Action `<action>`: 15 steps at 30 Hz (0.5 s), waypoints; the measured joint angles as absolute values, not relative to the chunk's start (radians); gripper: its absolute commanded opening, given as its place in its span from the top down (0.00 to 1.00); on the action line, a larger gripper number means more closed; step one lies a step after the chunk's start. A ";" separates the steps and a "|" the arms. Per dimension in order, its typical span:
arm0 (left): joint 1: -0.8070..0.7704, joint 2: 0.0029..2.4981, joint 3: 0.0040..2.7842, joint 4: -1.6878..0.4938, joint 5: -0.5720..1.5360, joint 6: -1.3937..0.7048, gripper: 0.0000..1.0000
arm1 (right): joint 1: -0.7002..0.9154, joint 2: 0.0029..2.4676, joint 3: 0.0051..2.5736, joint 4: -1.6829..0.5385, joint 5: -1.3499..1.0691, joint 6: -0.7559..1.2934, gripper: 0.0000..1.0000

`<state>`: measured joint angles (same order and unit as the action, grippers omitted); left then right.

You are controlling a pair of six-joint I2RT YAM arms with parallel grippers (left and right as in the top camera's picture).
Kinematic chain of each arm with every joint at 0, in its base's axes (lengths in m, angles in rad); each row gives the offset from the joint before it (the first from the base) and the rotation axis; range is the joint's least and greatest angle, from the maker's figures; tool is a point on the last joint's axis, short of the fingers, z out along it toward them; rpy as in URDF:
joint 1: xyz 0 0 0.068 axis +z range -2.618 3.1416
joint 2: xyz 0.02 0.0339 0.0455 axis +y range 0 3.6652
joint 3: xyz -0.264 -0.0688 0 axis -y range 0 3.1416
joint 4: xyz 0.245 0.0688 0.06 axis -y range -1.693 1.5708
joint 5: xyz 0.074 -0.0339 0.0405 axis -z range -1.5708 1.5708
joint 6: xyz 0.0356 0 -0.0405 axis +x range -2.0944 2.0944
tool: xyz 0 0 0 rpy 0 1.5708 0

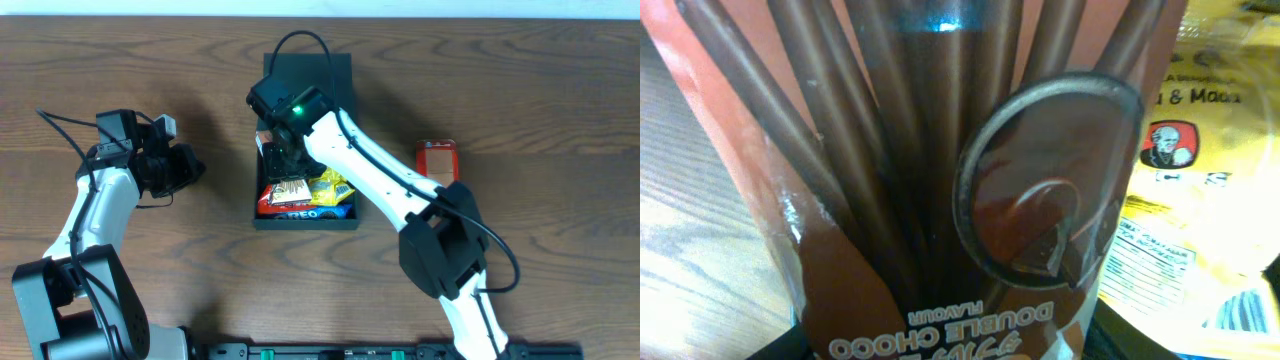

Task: Pack container
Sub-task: 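Insert the Pocky box upright into the box's left side, release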

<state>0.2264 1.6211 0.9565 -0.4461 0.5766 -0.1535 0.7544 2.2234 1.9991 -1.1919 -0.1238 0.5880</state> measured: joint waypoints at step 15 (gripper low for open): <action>0.226 1.621 0.957 -0.447 0.577 -0.131 0.94 | 0.777 2.230 1.999 -1.155 -0.135 0.716 0.32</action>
<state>0.2264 1.6211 0.9565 -0.4465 0.5766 -0.1314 0.7769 2.2303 1.9991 -1.1553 -0.1352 0.7162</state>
